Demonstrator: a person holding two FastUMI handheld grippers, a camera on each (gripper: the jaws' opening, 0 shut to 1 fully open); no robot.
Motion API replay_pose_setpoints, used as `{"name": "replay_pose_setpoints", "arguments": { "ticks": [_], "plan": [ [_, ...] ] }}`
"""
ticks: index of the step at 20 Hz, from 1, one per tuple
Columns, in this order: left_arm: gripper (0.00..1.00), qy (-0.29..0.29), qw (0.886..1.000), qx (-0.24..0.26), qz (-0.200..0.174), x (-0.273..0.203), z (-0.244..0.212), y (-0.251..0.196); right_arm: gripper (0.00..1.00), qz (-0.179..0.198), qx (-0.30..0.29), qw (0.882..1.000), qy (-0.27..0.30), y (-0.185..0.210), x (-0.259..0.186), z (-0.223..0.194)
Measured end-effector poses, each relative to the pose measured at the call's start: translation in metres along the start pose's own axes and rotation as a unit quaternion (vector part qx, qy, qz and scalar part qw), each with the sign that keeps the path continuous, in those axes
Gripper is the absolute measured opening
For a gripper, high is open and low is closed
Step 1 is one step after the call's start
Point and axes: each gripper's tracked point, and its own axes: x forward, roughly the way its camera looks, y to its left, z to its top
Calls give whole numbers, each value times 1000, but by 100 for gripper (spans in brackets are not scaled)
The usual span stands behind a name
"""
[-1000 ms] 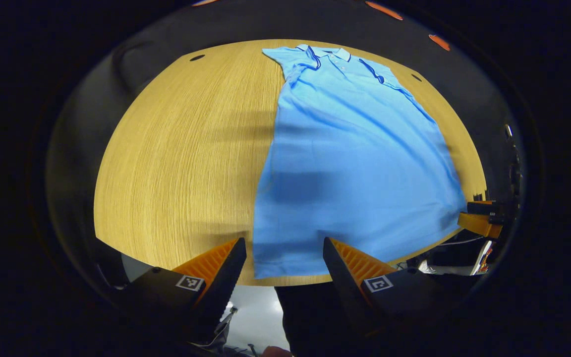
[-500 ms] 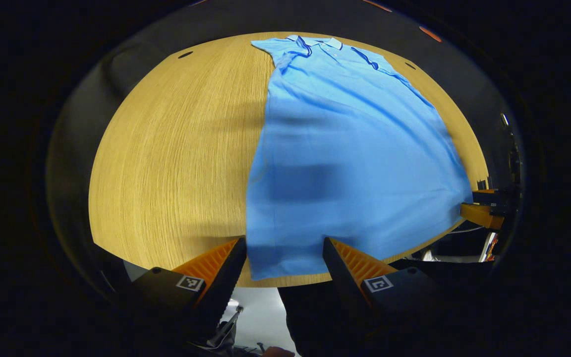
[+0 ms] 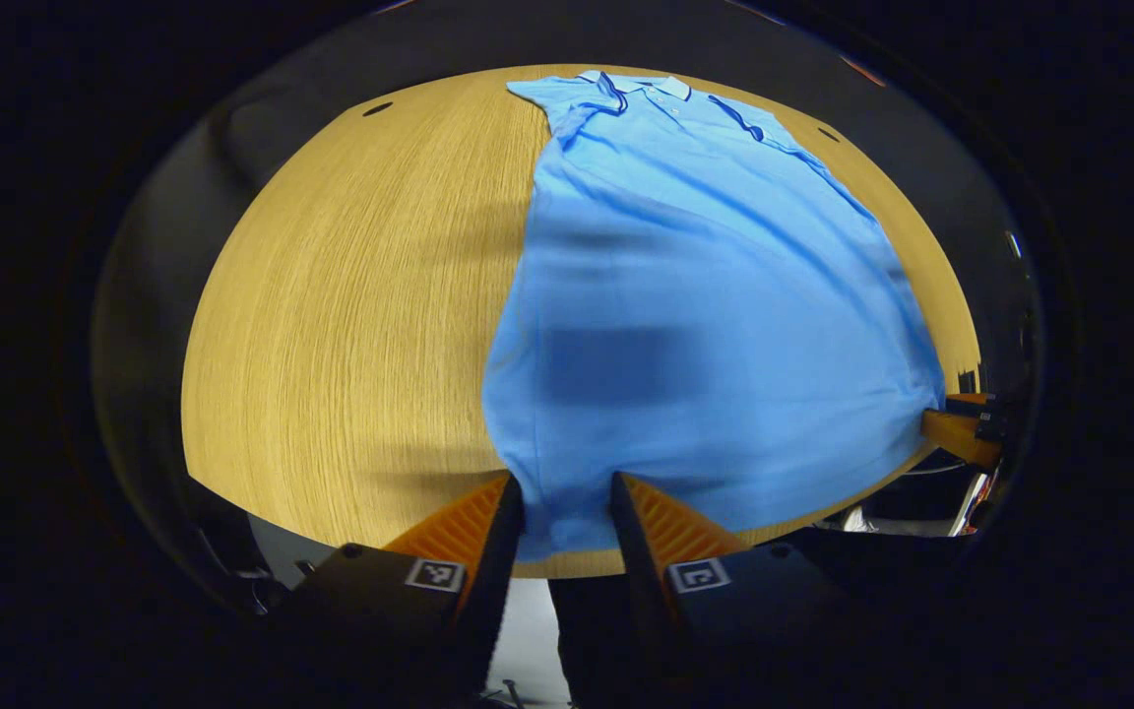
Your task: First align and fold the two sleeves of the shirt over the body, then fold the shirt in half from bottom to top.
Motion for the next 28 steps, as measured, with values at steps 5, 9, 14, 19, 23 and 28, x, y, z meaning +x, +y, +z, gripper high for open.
{"name": "replay_pose_setpoints", "arguments": {
  "ticks": [5, 9, 14, 19, 23, 28],
  "plan": [
    [14, -39, 999, 9, 5, 5, 17, -13, 5, 65, 50, 996, -29, 20, 6, 17],
    [5, -81, 997, -2, 10, -6, 38, -12, 2, 100, 92, 987, -81, 19, -3, 42],
    [5, -150, 988, -22, 9, -31, 85, -19, 2, 124, 82, 980, -132, 17, -19, 75],
    [5, -207, 978, -10, 5, -59, 131, -23, 2, 150, 89, 967, -186, 23, -43, 131],
    [5, -249, 969, 0, -7, -77, 176, -28, 2, 161, 92, 957, -224, 29, -65, 172],
    [5, -273, 962, -14, -30, -84, 235, -26, 2, 163, 99, 949, -251, 36, -76, 222]
  ]
}}
